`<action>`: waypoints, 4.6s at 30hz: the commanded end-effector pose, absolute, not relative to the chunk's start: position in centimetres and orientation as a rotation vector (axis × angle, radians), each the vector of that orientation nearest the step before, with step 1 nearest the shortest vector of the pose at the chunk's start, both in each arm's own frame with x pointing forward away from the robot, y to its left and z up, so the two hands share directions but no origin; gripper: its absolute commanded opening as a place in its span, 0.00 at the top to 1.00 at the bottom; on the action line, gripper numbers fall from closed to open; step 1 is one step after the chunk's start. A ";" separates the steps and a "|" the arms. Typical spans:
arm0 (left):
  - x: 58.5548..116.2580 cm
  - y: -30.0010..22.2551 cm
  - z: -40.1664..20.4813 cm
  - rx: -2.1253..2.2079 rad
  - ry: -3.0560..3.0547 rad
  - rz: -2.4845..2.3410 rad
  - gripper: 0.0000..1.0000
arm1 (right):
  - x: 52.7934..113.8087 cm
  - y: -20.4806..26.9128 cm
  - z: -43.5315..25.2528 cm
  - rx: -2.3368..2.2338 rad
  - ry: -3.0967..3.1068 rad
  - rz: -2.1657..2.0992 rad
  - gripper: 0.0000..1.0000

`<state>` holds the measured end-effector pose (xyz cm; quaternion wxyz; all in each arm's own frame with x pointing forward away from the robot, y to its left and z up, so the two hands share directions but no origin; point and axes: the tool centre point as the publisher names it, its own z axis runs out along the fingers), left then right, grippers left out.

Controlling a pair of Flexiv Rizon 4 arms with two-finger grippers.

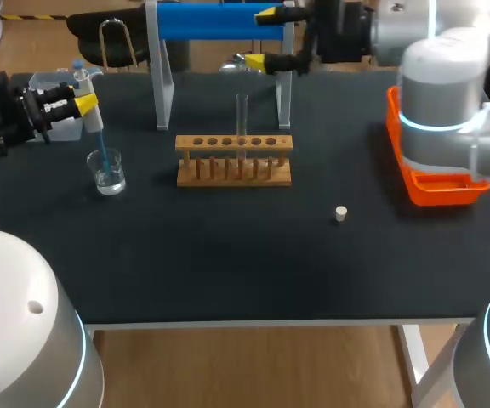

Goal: Invert the test tube, pick up the pipette, mount the tip to pipette, aspirate from beaker and dispense into the tube, eject the tip, return the pipette, and cap with the stopper.

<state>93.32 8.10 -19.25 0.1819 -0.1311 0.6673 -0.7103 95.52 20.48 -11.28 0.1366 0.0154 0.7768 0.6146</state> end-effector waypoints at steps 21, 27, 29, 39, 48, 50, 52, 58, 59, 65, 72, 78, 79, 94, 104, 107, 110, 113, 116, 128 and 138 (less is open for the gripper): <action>93.3 8.2 -19.2 -0.366 1.885 -2.009 1.00 | 96.2 17.5 -19.3 -0.100 2.430 1.760 0.00; 93.3 8.2 -19.2 -0.366 1.885 -2.009 1.00 | 96.2 18.3 -21.7 -0.099 2.476 1.733 0.00; 93.3 8.2 -19.2 -0.366 1.885 -2.009 1.00 | 96.2 18.5 -22.2 -0.097 2.487 1.717 0.00; 93.3 8.2 -19.2 -0.366 1.885 -2.009 1.00 | 96.2 19.6 -24.8 -0.099 2.543 1.664 0.00; 93.3 8.2 -19.2 -0.366 1.885 -2.009 1.00 | 96.7 20.5 -25.9 -0.099 2.563 1.635 0.00; 93.3 8.2 -19.2 -0.366 1.885 -2.009 1.00 | 96.8 20.8 -26.1 -0.104 2.567 1.628 0.00; 93.3 8.2 -19.2 -0.366 1.885 -2.009 1.00 | 97.0 21.1 -26.3 -0.110 2.574 1.618 0.00; 93.3 8.2 -19.2 -0.366 1.885 -2.009 1.00 | 97.6 21.8 -26.8 -0.116 2.583 1.581 0.00; 93.3 8.2 -19.2 -0.366 1.885 -2.009 1.00 | 97.7 22.0 -26.9 -0.120 2.585 1.572 0.00; 93.3 8.2 -19.2 -0.366 1.885 -2.009 1.00 | 98.2 22.8 -27.4 -0.125 2.584 1.536 0.00; 93.3 8.2 -19.2 -0.366 1.885 -2.009 1.00 | 98.6 23.7 -28.2 -0.111 2.588 1.522 0.00; 93.3 8.2 -19.2 -0.366 1.885 -2.009 1.00 | 98.7 24.3 -29.0 -0.097 2.601 1.501 0.00; 93.3 8.2 -19.2 -0.366 1.885 -2.009 1.00 | 98.7 24.4 -29.1 -0.095 2.604 1.497 0.00; 93.3 8.2 -19.2 -0.366 1.885 -2.009 1.00 | 98.6 24.9 -29.9 -0.069 2.622 1.474 0.00; 93.3 8.2 -19.2 -0.366 1.885 -2.009 1.00 | 98.4 25.0 -30.0 -0.061 2.624 1.476 0.00; 93.3 8.2 -19.2 -0.366 1.885 -2.009 1.00 | 98.5 25.1 -30.1 -0.061 2.623 1.472 0.00; 93.3 8.2 -19.2 -0.366 1.885 -2.009 1.00 | 98.6 25.1 -30.1 -0.062 2.622 1.466 0.00; 93.3 8.2 -19.2 -0.366 1.885 -2.009 1.00 | 98.6 25.1 -30.1 -0.060 2.621 1.460 0.00; 93.3 8.2 -19.2 -0.366 1.885 -2.009 1.00 | 98.7 25.1 -30.1 -0.060 2.620 1.453 0.00; 93.3 8.2 -19.2 -0.366 1.885 -2.009 1.00 | 98.8 25.2 -30.2 -0.066 2.620 1.439 0.00; 93.3 8.2 -19.2 -0.366 1.885 -2.009 1.00 | 98.9 25.2 -30.1 -0.064 2.620 1.433 0.00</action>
